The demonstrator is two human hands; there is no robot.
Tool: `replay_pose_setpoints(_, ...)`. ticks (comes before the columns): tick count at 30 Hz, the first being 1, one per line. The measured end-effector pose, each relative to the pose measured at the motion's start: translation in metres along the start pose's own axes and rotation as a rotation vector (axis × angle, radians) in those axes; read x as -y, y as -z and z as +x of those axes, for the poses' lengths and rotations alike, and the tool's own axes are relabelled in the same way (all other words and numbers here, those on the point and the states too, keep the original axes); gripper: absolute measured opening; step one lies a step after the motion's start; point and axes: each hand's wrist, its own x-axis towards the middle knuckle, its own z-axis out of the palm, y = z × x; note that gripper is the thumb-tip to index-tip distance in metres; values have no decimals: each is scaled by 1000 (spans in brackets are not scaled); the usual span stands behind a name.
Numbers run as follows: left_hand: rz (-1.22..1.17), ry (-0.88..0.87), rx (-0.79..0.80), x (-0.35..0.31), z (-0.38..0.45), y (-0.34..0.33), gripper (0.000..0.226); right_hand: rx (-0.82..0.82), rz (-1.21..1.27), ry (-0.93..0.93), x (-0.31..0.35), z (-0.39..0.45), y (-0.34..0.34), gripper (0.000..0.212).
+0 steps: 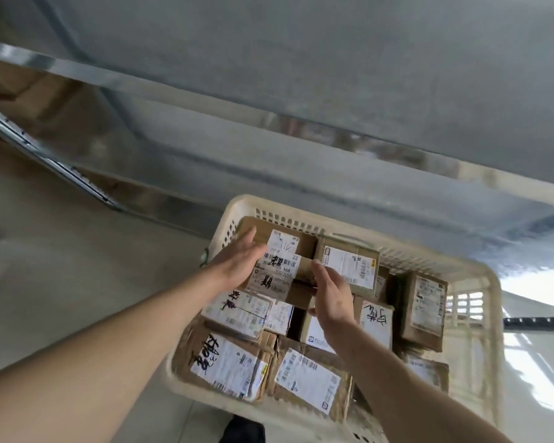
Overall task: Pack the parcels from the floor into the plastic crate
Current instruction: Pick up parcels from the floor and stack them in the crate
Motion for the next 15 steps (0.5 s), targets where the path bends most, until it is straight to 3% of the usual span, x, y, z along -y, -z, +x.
replay_pose_setpoints(4,143,-2,42,20,40,8,54,60,13,40,-7,37,-29,31)
replay_pose_setpoints(6,204,39,36,30,54,8,43,82,-15,32,-20,51,-45,45)
replay_pose_setpoints(9,340,44,34,47,71,4,59,60,-25,2,-45,65,-63,89)
replay_pose_setpoints(11,425,49,47,55,80,0,64,52,-19,-28,-54,68,-68,96)
replay_pose_setpoints(15,537,109,38,48,72,-3,51,45,13,-67,-55,59,-72,99)
